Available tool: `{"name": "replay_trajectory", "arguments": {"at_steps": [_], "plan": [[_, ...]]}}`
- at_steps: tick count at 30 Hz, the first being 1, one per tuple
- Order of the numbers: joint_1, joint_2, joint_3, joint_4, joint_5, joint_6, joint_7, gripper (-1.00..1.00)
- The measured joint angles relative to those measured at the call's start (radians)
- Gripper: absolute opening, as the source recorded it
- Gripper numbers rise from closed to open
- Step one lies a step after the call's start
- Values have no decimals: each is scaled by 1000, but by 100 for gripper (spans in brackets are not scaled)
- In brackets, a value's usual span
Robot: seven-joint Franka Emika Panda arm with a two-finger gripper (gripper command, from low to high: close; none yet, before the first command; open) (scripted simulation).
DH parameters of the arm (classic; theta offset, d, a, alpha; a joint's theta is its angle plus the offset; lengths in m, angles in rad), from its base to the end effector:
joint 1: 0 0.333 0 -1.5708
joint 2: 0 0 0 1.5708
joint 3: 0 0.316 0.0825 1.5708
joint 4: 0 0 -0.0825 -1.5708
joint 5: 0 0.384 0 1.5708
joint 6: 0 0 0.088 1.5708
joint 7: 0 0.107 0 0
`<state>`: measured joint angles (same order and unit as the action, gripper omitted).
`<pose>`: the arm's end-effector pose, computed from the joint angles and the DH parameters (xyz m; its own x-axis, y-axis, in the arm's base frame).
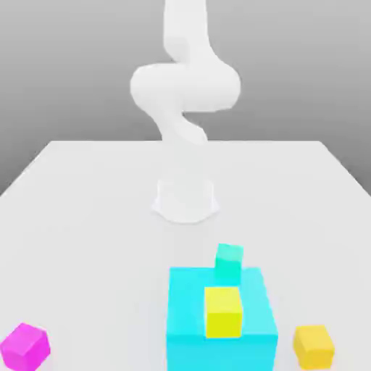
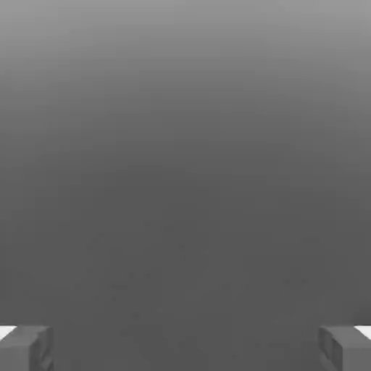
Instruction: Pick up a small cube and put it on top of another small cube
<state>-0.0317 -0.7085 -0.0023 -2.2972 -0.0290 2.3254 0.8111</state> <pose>0.3793 -0.0137 0.6821 0.4864 -0.7285 0.4825 -0.5598 -0.6838 -0.4680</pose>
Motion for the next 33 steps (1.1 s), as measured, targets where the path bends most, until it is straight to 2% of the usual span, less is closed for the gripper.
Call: {"name": "replay_trajectory", "arguments": {"at_steps": [9,16,24,33], "plan": [[-99,333,-41,11,-82,91,23,0],[-154,586,-104,18,-86,163,0,0],[-254,876,-135,25,8,250,-96,0],[-371,1139,-82,46,150,345,-218,0]]}}
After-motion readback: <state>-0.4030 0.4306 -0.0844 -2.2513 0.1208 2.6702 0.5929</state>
